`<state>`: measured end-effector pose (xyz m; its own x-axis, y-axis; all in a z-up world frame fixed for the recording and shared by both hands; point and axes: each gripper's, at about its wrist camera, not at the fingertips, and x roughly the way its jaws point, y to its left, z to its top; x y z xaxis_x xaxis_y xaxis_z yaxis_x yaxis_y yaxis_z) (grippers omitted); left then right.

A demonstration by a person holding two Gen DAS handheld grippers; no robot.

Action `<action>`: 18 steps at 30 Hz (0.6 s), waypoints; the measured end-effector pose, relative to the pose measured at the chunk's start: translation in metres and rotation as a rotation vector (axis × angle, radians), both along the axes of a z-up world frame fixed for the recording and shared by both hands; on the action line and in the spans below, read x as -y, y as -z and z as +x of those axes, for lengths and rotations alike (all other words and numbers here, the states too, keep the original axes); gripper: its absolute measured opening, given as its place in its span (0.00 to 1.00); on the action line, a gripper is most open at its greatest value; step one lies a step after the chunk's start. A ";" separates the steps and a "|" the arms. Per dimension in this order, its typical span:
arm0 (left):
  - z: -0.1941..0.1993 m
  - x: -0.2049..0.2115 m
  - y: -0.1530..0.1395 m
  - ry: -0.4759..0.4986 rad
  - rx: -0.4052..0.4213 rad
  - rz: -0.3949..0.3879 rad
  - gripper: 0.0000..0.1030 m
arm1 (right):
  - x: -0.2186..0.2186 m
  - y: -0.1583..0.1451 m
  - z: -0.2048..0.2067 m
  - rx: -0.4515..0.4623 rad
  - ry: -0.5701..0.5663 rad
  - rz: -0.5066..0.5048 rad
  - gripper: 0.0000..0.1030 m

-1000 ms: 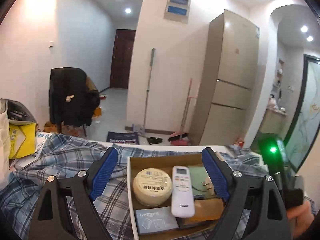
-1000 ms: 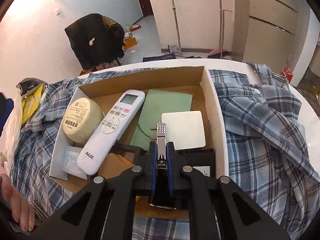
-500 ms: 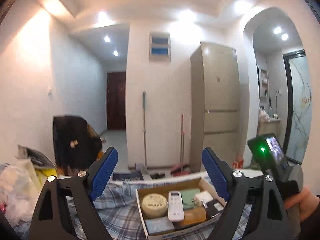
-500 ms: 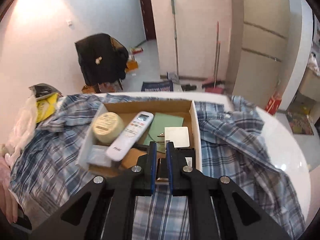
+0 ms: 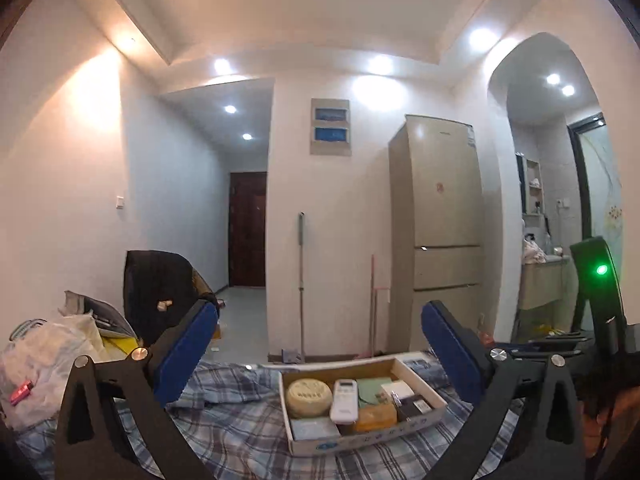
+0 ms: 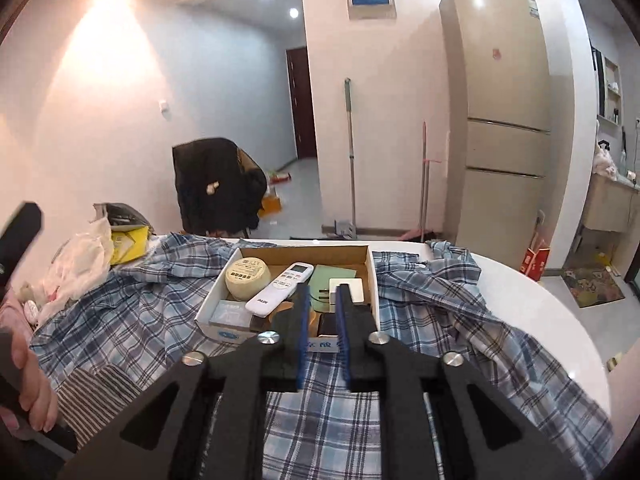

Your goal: Organize rigid objects

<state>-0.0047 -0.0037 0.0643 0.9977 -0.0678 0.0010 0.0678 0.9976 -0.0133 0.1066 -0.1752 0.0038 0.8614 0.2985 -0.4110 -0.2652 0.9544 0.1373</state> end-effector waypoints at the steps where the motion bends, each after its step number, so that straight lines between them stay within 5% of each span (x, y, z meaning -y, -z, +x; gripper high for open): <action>1: 0.001 0.000 0.004 0.006 -0.008 -0.006 1.00 | 0.003 0.004 -0.003 0.007 0.002 0.022 0.23; 5: 0.002 -0.006 0.020 0.006 -0.014 -0.047 1.00 | 0.009 0.018 -0.013 0.138 0.031 0.051 0.66; 10: 0.014 -0.009 0.050 -0.007 -0.046 -0.014 1.00 | 0.010 0.033 -0.022 0.292 0.056 0.066 0.91; 18: 0.013 0.001 0.064 0.022 -0.036 0.038 1.00 | 0.009 0.045 -0.028 0.347 0.077 0.064 1.00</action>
<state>0.0082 -0.0051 0.0005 0.9953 -0.0892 -0.0376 0.0901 0.9957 0.0216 0.0787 -0.1844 -0.0415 0.9672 0.2433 -0.0727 -0.2345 0.9657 0.1116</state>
